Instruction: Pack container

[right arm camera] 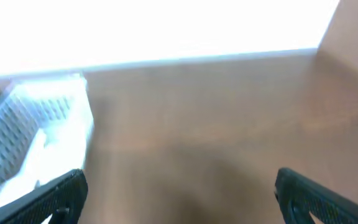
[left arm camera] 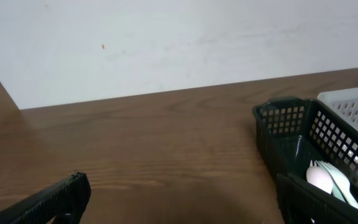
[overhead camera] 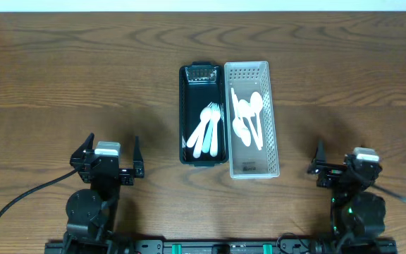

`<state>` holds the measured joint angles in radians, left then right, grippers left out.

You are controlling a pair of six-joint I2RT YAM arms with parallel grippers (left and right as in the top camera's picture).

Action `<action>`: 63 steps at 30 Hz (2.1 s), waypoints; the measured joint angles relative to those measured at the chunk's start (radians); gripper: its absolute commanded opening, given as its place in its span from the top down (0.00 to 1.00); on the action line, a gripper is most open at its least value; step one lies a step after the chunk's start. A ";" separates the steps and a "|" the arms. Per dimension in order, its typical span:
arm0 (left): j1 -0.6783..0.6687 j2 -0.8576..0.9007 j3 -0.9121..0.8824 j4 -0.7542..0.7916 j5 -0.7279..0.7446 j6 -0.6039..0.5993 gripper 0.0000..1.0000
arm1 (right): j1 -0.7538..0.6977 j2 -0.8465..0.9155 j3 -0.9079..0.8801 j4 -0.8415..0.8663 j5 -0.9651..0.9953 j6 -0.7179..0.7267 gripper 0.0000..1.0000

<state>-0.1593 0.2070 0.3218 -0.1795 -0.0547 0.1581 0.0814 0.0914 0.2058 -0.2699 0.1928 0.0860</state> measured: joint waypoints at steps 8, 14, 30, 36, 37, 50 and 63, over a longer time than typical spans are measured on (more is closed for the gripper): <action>0.000 0.000 0.000 0.000 0.000 0.000 0.02 | 0.010 -0.071 -0.197 0.205 -0.061 -0.078 0.01; 0.000 0.000 0.000 0.000 0.000 0.000 0.02 | 0.011 -0.076 -0.196 0.200 -0.156 -0.143 0.01; 0.000 0.000 0.000 0.000 0.000 0.000 0.02 | 0.011 -0.077 -0.196 0.199 -0.187 -0.164 0.01; 0.000 0.000 0.000 0.000 0.000 0.000 0.02 | 0.011 -0.077 -0.196 0.199 -0.187 -0.164 0.01; 0.000 0.000 0.000 0.000 0.000 0.000 0.02 | 0.011 -0.077 -0.196 0.199 -0.187 -0.164 0.01; 0.000 -0.189 -0.005 -0.291 -0.040 -0.163 0.02 | 0.011 -0.077 -0.196 0.199 -0.193 -0.164 0.01; 0.000 -0.195 -0.277 0.124 -0.249 -0.496 0.02 | 0.011 -0.079 -0.198 0.200 -0.194 -0.166 0.01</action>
<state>-0.1593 0.0124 0.0448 -0.0559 -0.3042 -0.3374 0.0921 0.0124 0.0082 -0.0700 -0.0013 -0.0795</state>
